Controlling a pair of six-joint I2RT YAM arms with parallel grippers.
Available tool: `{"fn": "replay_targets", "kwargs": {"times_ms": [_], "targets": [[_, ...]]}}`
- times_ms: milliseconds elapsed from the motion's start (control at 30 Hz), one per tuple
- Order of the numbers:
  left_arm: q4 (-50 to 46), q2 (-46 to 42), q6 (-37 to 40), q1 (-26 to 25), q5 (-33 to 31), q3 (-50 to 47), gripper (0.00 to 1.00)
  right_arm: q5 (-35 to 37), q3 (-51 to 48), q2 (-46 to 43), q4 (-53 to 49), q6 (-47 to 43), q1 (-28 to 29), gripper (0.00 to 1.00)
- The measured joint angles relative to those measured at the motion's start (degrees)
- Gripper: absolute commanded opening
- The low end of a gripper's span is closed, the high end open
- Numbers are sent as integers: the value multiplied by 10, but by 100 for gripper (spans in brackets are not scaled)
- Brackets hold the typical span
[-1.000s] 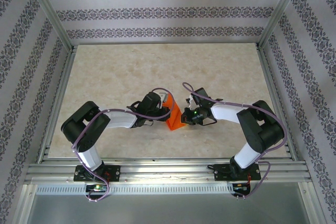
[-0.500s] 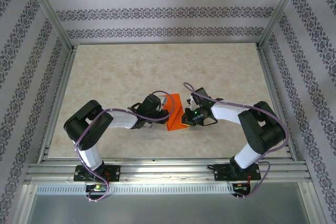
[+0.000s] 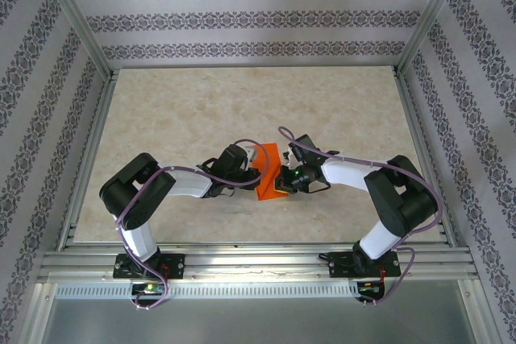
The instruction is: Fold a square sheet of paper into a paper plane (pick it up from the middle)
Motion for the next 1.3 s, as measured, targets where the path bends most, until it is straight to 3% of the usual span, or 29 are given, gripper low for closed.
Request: {"fn": "replay_targets", "kwargs": {"times_ms": [1300], "targets": [[-36, 0, 51, 8, -9, 26, 0, -15, 3, 24, 17, -16, -6, 0]]}}
